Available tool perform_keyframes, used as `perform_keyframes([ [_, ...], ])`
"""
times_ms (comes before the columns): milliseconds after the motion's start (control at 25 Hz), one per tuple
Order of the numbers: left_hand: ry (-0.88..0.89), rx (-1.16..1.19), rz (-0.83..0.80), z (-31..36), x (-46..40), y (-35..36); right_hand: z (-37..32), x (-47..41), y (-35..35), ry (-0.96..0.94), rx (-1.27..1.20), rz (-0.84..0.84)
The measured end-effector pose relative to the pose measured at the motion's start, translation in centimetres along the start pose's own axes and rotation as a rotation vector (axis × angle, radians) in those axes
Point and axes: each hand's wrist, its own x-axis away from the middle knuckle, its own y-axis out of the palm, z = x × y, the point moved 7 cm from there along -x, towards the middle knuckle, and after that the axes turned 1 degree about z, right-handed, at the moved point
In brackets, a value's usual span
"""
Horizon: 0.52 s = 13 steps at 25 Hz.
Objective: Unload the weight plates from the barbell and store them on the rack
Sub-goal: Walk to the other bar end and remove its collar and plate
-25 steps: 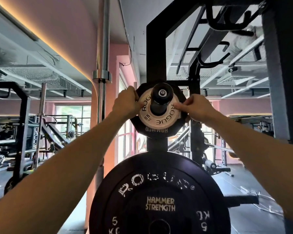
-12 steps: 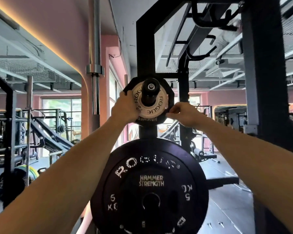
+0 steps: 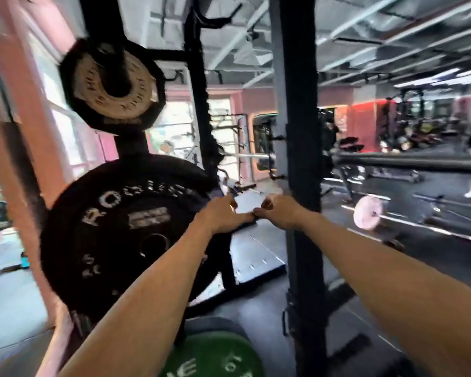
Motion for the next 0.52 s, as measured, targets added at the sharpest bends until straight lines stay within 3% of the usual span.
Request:
perform_keyframes([
  [240, 0.06, 0.076, -0.441, 4.8, 6.5, 23.4, 19.1, 16.1, 6.7, 0.444, -0.039, -0.107],
  [520, 0.069, 0.08, -0.947, 8.9, 22.3, 43.6, 33.2, 42.1, 13.4, 0.951, -0.12, -0.25],
])
